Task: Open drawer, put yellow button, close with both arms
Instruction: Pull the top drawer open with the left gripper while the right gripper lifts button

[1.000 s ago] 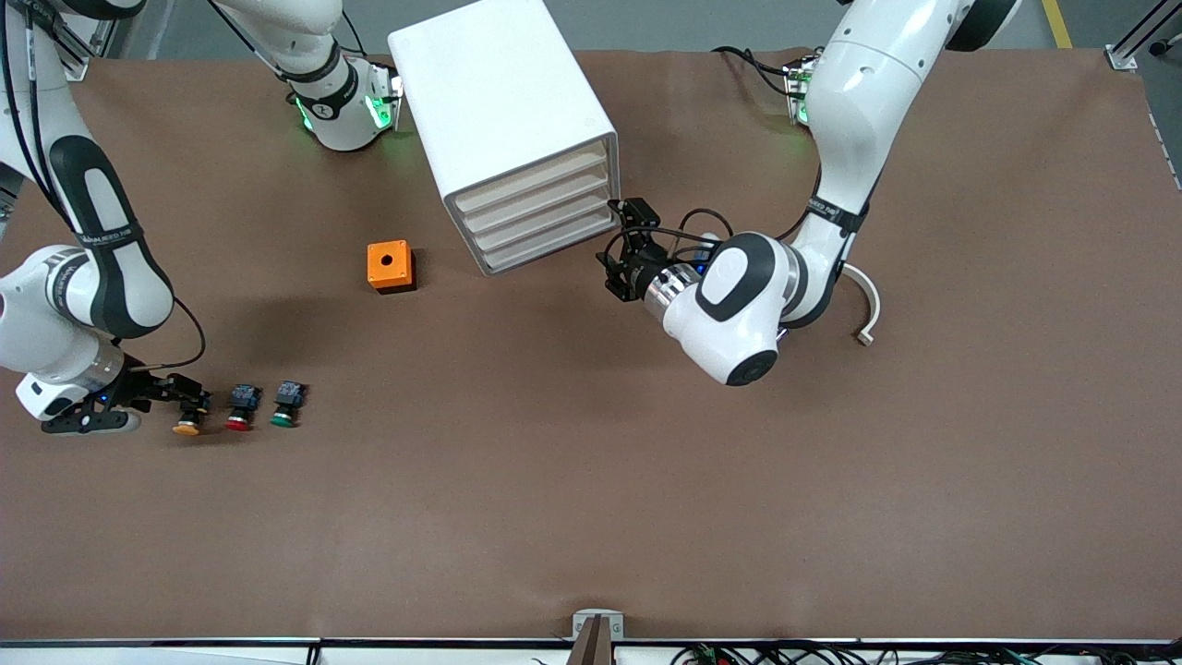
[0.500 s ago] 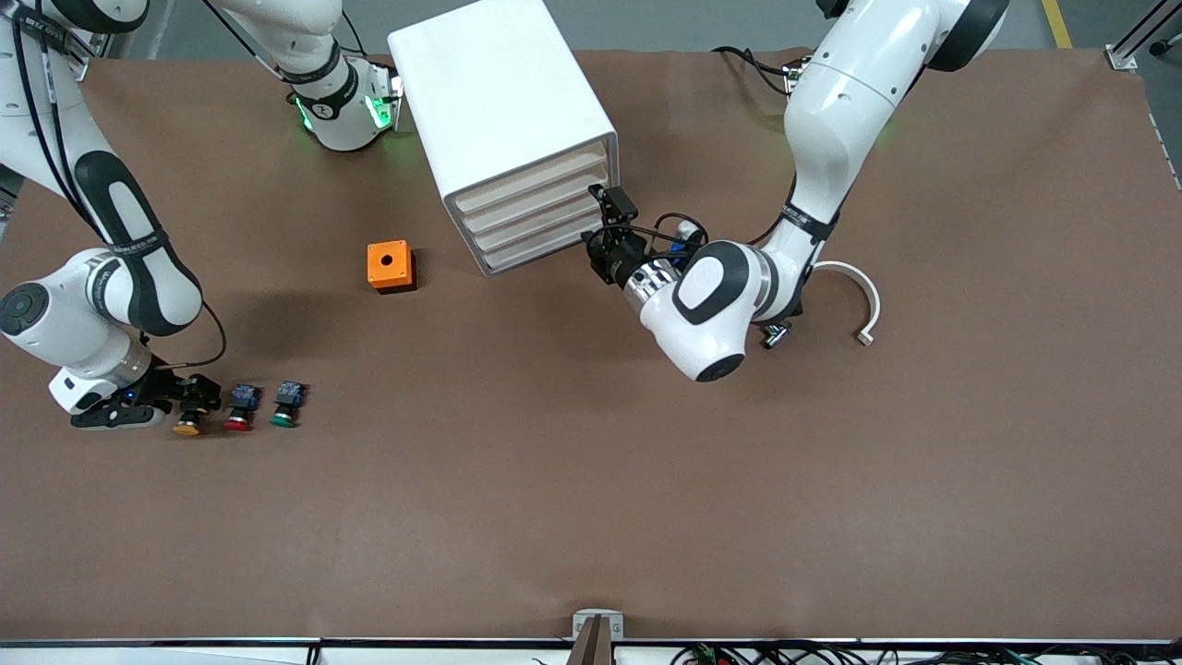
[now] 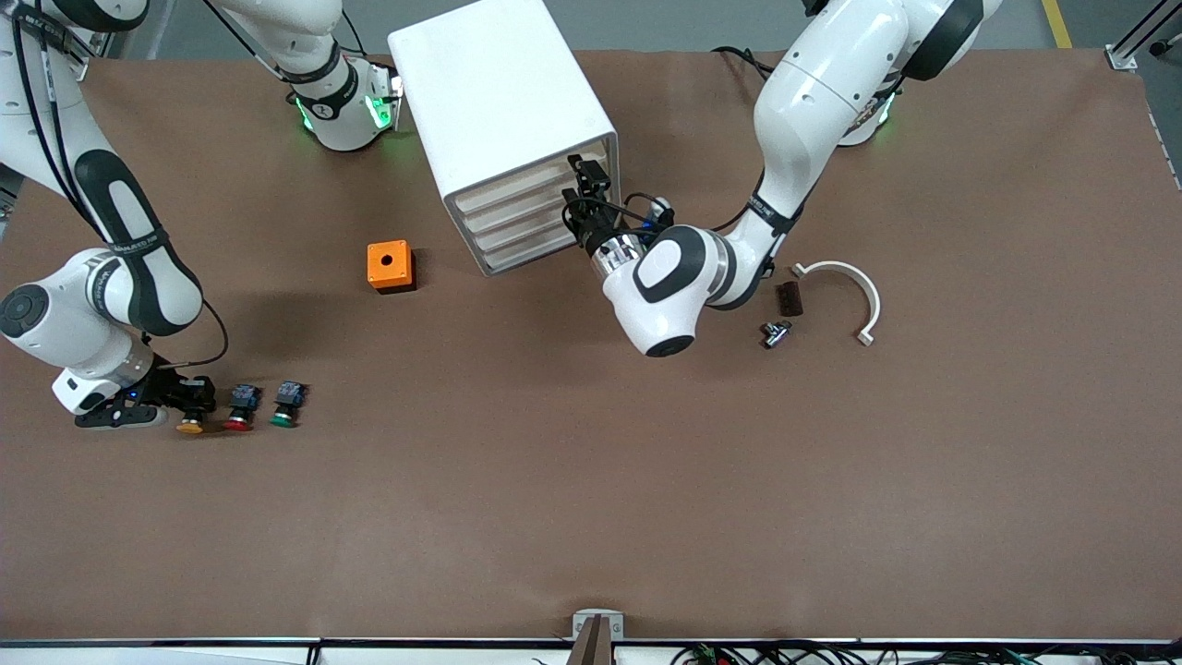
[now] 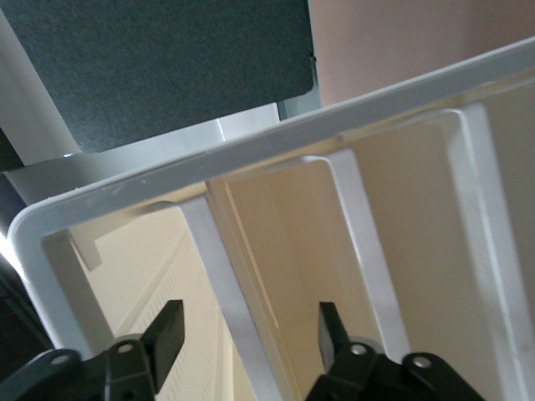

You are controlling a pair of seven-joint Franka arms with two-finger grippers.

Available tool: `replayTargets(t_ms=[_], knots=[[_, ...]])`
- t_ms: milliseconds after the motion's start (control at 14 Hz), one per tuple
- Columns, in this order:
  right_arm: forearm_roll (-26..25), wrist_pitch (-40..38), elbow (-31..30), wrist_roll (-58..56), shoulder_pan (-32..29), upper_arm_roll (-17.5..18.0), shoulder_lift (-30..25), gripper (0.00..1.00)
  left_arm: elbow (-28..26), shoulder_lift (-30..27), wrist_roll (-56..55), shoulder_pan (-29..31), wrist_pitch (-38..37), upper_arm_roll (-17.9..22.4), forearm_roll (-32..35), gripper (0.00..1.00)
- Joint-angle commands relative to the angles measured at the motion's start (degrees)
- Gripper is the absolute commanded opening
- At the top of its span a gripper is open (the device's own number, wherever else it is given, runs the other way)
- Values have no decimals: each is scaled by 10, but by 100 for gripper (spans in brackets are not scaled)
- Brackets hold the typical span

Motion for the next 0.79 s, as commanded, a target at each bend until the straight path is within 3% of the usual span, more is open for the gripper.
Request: replayTargets(t_ms=[0, 286, 714], knots=[[14, -50, 8, -12, 3, 6, -32, 0, 10, 6, -24, -10, -24, 1, -12, 40], [14, -136, 31, 13, 27, 6, -77, 0, 10, 6, -25, -12, -31, 1, -13, 9], [14, -318, 49, 163, 98, 6, -168, 0, 12, 15, -24, -4, -31, 2, -25, 7]])
